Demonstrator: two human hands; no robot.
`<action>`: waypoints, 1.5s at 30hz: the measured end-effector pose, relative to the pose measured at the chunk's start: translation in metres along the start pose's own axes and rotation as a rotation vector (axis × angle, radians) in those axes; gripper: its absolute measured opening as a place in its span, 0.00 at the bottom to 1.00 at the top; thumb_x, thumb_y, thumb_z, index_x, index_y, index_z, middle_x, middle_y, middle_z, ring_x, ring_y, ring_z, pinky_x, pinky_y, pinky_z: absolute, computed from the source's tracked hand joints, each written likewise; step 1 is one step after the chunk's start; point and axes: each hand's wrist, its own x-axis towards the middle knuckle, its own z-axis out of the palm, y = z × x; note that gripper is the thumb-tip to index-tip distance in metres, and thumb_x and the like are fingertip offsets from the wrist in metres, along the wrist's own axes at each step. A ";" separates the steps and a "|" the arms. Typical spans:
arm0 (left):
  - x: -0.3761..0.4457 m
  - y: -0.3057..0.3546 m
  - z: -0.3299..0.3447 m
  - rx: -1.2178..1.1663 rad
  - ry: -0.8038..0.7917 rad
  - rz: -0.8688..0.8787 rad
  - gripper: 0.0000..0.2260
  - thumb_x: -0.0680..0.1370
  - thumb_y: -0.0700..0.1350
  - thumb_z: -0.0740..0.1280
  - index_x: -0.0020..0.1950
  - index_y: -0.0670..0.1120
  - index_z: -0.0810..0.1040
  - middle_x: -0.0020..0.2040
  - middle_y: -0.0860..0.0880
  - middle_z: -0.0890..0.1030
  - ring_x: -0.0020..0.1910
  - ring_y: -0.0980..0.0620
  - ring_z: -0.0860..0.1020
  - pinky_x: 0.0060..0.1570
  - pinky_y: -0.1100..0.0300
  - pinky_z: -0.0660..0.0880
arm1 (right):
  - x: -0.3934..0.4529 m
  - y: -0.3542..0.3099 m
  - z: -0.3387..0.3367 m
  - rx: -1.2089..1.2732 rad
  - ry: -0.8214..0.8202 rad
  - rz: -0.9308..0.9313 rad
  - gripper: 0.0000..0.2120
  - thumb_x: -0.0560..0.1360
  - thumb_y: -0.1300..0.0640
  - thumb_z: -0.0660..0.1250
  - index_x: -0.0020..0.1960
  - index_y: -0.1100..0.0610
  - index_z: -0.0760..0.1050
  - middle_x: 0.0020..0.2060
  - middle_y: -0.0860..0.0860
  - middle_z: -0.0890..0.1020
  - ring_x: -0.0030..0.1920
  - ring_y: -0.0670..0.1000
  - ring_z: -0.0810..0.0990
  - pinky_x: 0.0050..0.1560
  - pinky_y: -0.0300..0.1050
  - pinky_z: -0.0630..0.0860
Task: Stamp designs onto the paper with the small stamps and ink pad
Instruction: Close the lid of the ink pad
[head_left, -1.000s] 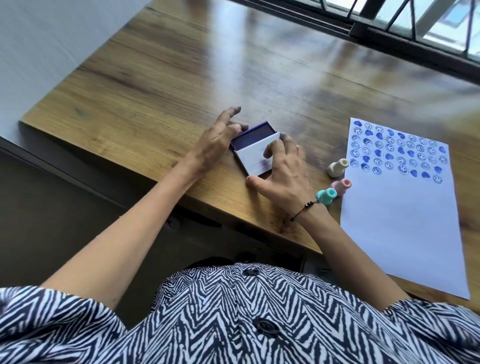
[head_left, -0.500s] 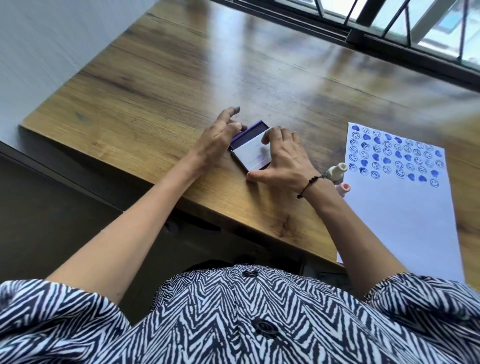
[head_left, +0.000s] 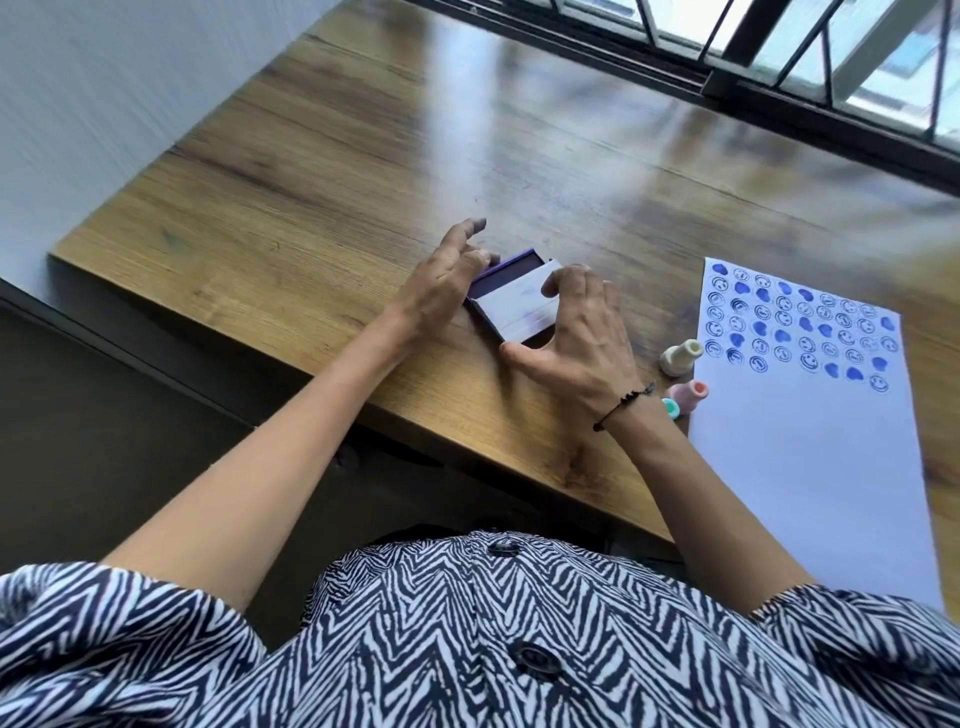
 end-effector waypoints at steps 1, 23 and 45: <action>0.000 0.000 0.000 -0.001 0.001 0.000 0.26 0.72 0.53 0.54 0.70 0.48 0.61 0.59 0.45 0.78 0.61 0.49 0.73 0.68 0.50 0.65 | -0.001 0.001 0.001 -0.007 -0.013 0.011 0.29 0.61 0.46 0.71 0.55 0.60 0.67 0.54 0.57 0.72 0.54 0.58 0.68 0.56 0.50 0.66; -0.004 0.000 -0.002 -0.088 0.013 -0.012 0.26 0.72 0.52 0.54 0.70 0.47 0.60 0.57 0.45 0.79 0.60 0.51 0.75 0.65 0.58 0.66 | -0.007 -0.014 0.011 0.069 0.118 0.097 0.27 0.62 0.44 0.71 0.53 0.60 0.68 0.58 0.59 0.72 0.58 0.59 0.67 0.59 0.49 0.65; -0.005 0.000 0.000 -0.083 0.014 -0.025 0.19 0.79 0.44 0.54 0.70 0.46 0.60 0.59 0.41 0.79 0.62 0.51 0.74 0.67 0.58 0.64 | 0.010 -0.017 0.019 -0.004 -0.036 0.085 0.28 0.64 0.43 0.69 0.57 0.58 0.66 0.63 0.58 0.68 0.62 0.59 0.65 0.62 0.51 0.67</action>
